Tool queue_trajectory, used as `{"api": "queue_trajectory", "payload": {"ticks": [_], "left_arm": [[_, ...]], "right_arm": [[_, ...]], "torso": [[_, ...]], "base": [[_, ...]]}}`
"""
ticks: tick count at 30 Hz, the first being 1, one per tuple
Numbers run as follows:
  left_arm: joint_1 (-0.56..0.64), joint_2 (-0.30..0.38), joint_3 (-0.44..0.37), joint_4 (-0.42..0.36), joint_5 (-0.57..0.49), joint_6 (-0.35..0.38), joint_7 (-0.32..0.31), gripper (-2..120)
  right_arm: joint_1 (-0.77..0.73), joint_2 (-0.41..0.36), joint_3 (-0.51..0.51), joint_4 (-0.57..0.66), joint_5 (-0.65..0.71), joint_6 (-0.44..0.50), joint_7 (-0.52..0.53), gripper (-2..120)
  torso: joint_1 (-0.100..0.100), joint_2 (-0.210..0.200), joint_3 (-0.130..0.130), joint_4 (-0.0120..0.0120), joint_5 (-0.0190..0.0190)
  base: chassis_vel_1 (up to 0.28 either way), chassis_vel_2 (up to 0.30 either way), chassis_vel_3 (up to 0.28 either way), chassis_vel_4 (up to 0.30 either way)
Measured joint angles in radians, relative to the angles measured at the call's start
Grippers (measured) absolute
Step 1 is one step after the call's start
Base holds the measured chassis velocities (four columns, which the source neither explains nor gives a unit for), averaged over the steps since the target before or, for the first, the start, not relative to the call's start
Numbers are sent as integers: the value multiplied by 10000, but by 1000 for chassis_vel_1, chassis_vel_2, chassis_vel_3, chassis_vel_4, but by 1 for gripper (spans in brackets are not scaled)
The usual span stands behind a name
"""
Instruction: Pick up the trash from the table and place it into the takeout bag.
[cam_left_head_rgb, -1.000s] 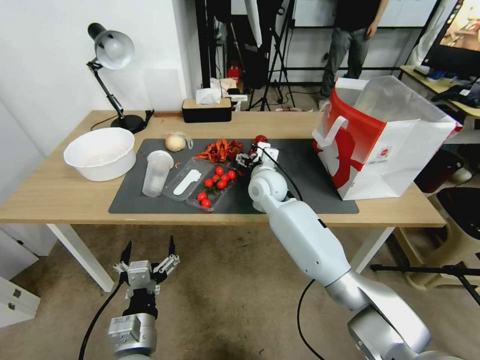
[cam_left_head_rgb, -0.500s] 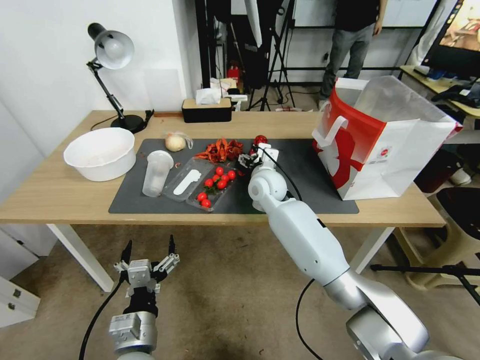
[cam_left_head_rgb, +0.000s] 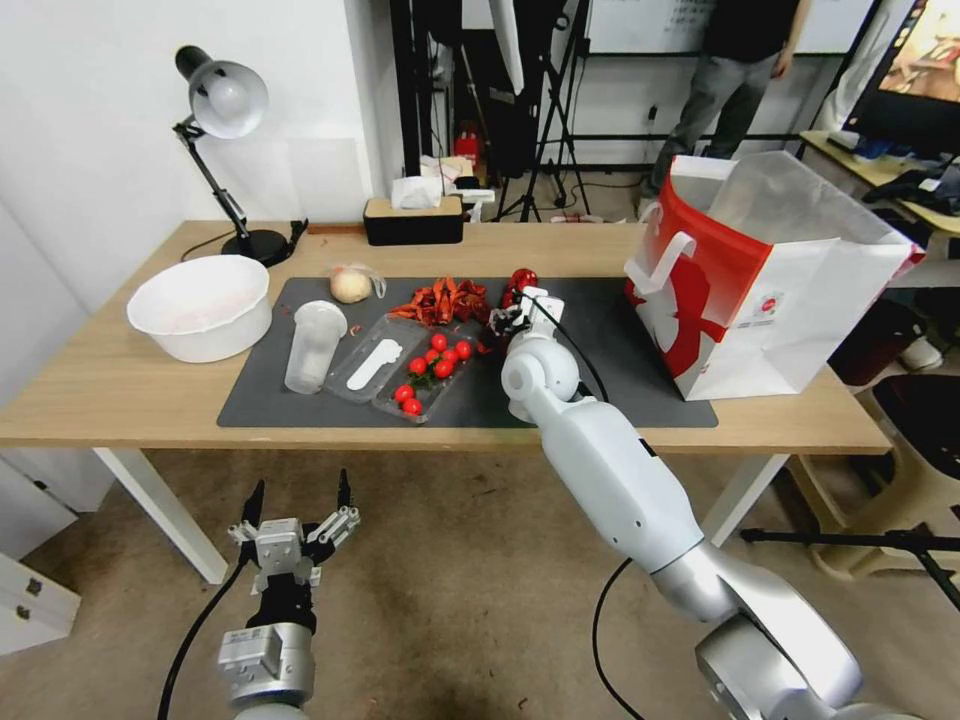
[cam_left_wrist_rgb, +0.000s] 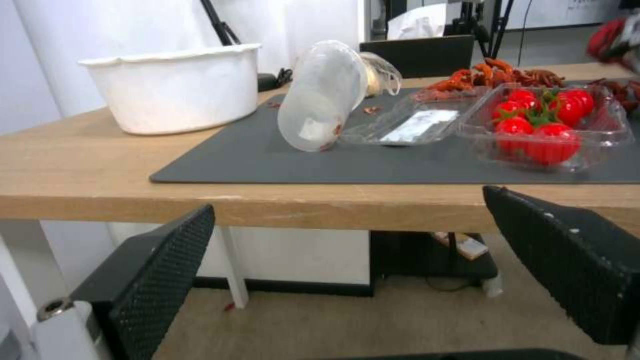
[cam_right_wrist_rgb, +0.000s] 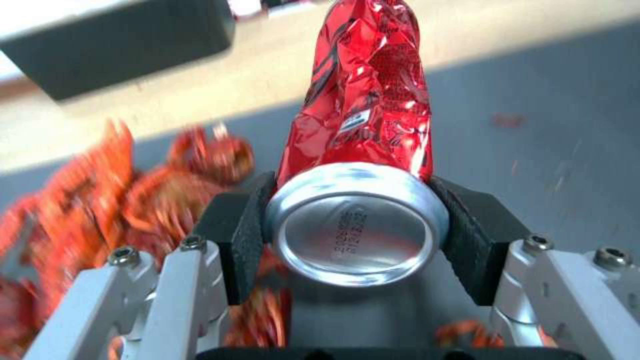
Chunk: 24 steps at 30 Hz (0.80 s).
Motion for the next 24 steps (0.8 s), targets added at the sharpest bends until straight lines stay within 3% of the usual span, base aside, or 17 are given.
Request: {"api": "queue_trajectory", "payload": {"ticks": [12,18,24], "left_arm": [[53,-29,-29,-103,23,-18,-13,100],[146,-57,-48,-227,57,-26,-16,100],[230,-64,-58,-242,69,-74,-18,100]], "right_arm": [[-316,-1448,352,3011,-1038,222,-740,54],[-412,-2325,1046,4631,-1339,220,-703,54],[-525,-3027,1880,5184,-1930,47,-368,54]], "torso": [[0,1,0,-4,1],[0,0,0,-1,0],[0,1,0,-2,3]], "base": [[0,0,0,0],[0,0,0,0],[0,0,0,0]]}}
